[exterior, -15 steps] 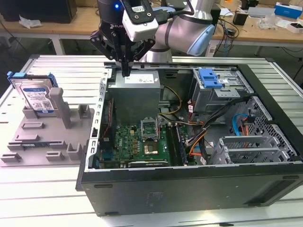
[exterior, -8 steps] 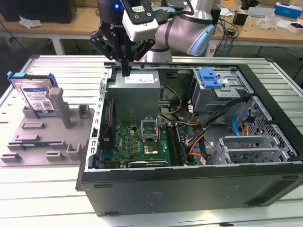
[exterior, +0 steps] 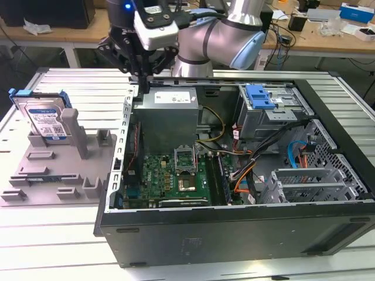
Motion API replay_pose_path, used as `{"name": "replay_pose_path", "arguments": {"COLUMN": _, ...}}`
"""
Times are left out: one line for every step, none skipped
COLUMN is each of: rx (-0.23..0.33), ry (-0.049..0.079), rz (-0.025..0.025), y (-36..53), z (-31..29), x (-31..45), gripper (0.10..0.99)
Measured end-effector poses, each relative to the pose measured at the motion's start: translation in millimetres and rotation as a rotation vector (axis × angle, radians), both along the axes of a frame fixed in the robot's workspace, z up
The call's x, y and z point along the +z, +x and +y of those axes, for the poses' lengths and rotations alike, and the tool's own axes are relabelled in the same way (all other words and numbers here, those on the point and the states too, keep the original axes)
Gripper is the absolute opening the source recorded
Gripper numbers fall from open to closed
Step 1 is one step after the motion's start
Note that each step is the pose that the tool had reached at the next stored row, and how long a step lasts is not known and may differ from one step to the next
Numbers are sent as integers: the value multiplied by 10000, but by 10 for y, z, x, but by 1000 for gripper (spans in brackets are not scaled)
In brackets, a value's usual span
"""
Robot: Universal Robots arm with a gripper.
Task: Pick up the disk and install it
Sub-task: 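Reach for the disk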
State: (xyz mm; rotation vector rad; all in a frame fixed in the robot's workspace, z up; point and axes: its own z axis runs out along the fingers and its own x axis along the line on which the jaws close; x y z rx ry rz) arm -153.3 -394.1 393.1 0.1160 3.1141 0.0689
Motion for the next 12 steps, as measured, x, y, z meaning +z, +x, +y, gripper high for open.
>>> {"name": "replay_pose_path", "arguments": {"rx": -2, "ry": 0, "rz": 1, "y": -90, "z": 15, "x": 0, "gripper": 106}}
{"name": "replay_pose_path", "arguments": {"rx": 0, "ry": 0, "rz": 3, "y": -147, "z": 24, "x": -1, "gripper": 106}}
{"name": "replay_pose_path", "arguments": {"rx": -1, "ry": 0, "rz": 8, "y": -261, "z": 43, "x": -2, "gripper": 106}}
{"name": "replay_pose_path", "arguments": {"rx": -2, "ry": 0, "rz": 12, "y": -326, "z": 55, "x": -2, "gripper": 106}}
{"name": "replay_pose_path", "arguments": {"rx": -3, "ry": 0, "rz": 14, "y": -366, "z": 61, "x": -2, "gripper": 106}}
{"name": "replay_pose_path", "arguments": {"rx": -1, "ry": -1, "rz": 16, "y": -404, "z": 67, "x": -3, "gripper": 106}}
{"name": "replay_pose_path", "arguments": {"rx": 0, "ry": -1, "rz": 21, "y": -443, "z": 71, "x": -3, "gripper": 106}}
{"name": "replay_pose_path", "arguments": {"rx": -2, "ry": -1, "rz": 25, "y": -477, "z": 74, "x": -3, "gripper": 106}}
{"name": "replay_pose_path", "arguments": {"rx": -4, "ry": 0, "rz": 34, "y": -539, "z": 82, "x": -4, "gripper": 106}}
{"name": "replay_pose_path", "arguments": {"rx": 0, "ry": 0, "rz": 47, "y": -609, "z": 89, "x": -5, "gripper": 106}}
{"name": "replay_pose_path", "arguments": {"rx": -1, "ry": 0, "rz": 53, "y": -645, "z": 94, "x": -5, "gripper": 106}}
{"name": "replay_pose_path", "arguments": {"rx": -3, "ry": 0, "rz": 61, "y": -680, "z": 99, "x": -6, "gripper": 106}}
